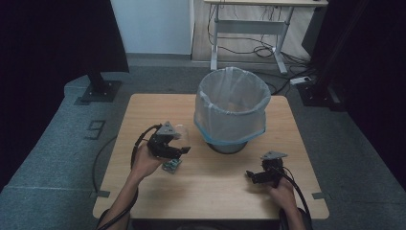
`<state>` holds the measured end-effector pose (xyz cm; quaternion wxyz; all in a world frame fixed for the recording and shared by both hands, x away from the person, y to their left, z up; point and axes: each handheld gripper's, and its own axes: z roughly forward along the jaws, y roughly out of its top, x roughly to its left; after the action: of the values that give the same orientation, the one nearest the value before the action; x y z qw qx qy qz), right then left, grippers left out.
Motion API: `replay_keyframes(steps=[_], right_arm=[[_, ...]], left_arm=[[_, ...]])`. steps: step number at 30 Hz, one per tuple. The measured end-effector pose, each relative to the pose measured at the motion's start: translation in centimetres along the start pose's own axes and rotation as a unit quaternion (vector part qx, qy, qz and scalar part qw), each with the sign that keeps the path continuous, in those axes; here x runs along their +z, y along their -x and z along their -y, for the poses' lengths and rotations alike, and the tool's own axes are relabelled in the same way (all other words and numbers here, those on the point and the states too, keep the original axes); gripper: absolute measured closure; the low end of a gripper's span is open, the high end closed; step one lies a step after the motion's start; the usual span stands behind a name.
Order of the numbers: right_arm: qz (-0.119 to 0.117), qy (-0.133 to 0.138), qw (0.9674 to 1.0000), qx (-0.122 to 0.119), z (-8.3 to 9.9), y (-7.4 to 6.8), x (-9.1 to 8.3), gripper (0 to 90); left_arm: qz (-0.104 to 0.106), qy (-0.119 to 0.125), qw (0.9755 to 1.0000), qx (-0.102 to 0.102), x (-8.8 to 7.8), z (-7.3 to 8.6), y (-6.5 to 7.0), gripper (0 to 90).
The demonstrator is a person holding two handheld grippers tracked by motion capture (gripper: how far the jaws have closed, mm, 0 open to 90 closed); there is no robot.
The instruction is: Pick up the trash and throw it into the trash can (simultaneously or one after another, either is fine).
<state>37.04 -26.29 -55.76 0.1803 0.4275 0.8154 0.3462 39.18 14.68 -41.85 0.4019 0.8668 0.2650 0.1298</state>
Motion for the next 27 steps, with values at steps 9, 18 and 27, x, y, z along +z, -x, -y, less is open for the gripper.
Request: replay_keyframes(steps=[9, 18, 27], right_arm=[[0.000, 0.000, 1.0000, 0.000, 0.0, 0.0, 0.0, 0.0], [0.000, -0.001, 1.0000, 0.000, 0.0, 0.0, 0.0, 0.0], [0.000, -0.001, 1.0000, 0.000, 0.0, 0.0, 0.0, 0.0]], left_arm=[[0.001, 0.007, 1.0000, 0.006, -0.9, -2.2, -0.3, 33.2], [-0.002, 0.019, 0.9998, 0.007, -2.0, -4.1, -0.7, 33.6], [-0.001, 0.035, 0.9994, 0.002, -3.0, -5.7, -1.2, 34.6]])
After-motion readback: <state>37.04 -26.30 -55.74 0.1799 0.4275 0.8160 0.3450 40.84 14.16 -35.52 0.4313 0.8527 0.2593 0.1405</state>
